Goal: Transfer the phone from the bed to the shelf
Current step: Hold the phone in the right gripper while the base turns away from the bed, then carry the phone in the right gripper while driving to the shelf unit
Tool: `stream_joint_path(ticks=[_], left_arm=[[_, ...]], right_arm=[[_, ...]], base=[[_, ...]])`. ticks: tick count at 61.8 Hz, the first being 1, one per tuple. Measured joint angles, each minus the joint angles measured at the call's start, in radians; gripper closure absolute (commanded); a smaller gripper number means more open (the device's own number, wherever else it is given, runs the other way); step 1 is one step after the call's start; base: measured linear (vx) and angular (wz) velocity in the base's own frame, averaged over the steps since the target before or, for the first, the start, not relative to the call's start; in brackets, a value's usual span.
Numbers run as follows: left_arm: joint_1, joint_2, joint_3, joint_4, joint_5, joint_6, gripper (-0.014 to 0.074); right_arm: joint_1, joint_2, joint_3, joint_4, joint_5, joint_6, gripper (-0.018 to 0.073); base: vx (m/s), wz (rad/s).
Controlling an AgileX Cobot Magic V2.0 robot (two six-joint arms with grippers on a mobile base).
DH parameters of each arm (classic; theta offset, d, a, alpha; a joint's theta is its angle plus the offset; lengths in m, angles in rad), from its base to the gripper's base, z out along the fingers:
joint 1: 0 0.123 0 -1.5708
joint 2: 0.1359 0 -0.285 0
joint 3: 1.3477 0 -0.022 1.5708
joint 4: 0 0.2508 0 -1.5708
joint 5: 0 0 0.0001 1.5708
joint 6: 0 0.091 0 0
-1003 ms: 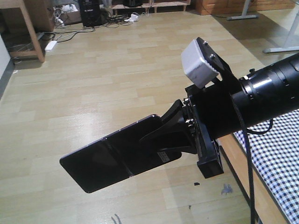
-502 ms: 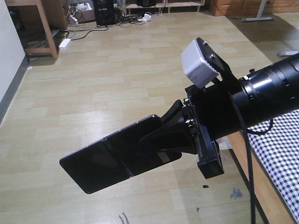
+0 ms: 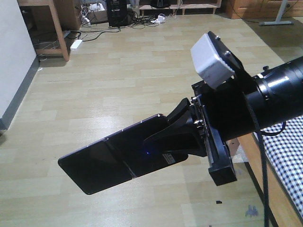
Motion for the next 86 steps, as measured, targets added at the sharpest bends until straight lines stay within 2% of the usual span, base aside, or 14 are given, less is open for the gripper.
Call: stream_joint_path(ticks=[40, 86], left_arm=[[0.000, 0.000, 0.000, 0.000, 0.000, 0.000, 0.0595], [0.000, 0.000, 0.000, 0.000, 0.000, 0.000, 0.0595]], right_arm=[[0.000, -0.039, 0.000, 0.000, 0.002, 0.000, 0.0561], [0.000, -0.039, 0.000, 0.000, 0.003, 0.000, 0.0561]], base=[[0.24, 0.01], [0.27, -0.14]])
